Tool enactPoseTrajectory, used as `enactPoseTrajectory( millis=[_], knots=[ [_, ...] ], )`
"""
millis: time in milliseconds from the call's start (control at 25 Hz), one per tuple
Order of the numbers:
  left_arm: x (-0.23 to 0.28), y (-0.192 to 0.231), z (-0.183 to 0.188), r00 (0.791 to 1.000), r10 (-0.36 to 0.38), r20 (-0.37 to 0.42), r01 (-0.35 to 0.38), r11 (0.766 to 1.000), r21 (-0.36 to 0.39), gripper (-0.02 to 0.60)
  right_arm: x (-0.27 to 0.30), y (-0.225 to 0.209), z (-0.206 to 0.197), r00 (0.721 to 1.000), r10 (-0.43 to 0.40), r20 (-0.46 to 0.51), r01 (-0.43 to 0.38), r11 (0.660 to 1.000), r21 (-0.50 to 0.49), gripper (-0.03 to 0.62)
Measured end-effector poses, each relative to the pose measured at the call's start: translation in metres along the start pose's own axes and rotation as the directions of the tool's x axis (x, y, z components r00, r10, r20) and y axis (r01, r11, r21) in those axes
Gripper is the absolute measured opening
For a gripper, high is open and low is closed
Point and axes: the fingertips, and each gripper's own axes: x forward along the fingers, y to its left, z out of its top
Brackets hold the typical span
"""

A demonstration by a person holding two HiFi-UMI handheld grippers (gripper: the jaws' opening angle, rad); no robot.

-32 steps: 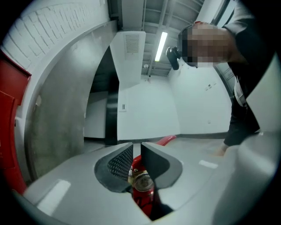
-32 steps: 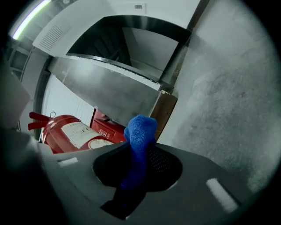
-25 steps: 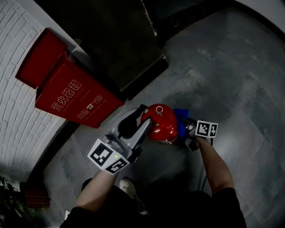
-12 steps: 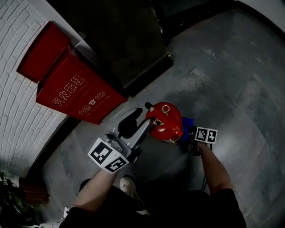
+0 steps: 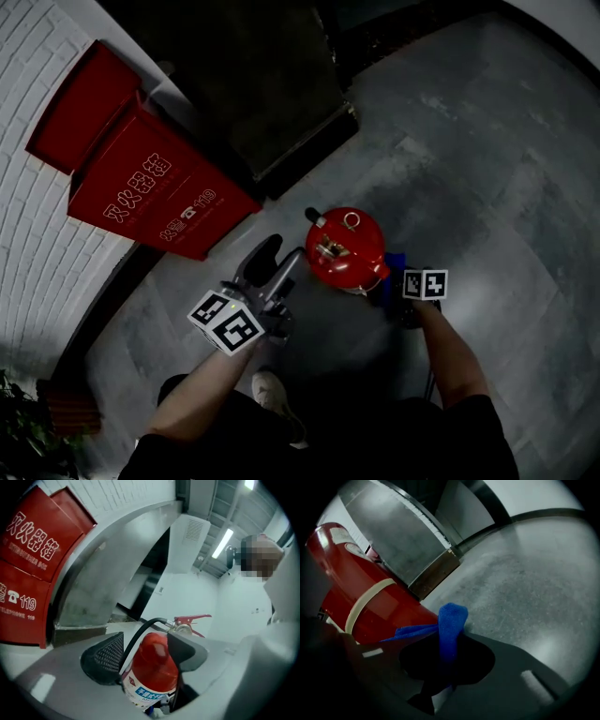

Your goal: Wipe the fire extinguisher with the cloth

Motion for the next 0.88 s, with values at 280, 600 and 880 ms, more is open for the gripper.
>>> enactPoseTrajectory(
  millis=[280, 600, 880],
  knots=[
    [0.013, 0.015, 0.006, 1.000, -0.009, 0.005, 0.009, 0.999, -0.049, 0.276, -0.076, 0.038, 0.043, 0.976, 0.082, 0.200, -0.071, 0.996, -0.060, 0.069],
    [0.040, 0.012, 0.009, 0.996, -0.087, 0.024, 0.089, 0.990, -0.112, 0.274, -0.252, 0.183, 0.136, 0.655, 0.515, 0.553, -0.574, 0.815, -0.078, 0.069],
    [0.040, -0.003, 0.017, 0.991, -0.132, 0.036, 0.135, 0.983, -0.123, 0.270, -0.222, 0.209, 0.123, 0.649, 0.484, 0.587, -0.632, 0.773, 0.061, 0.072]
  ],
)
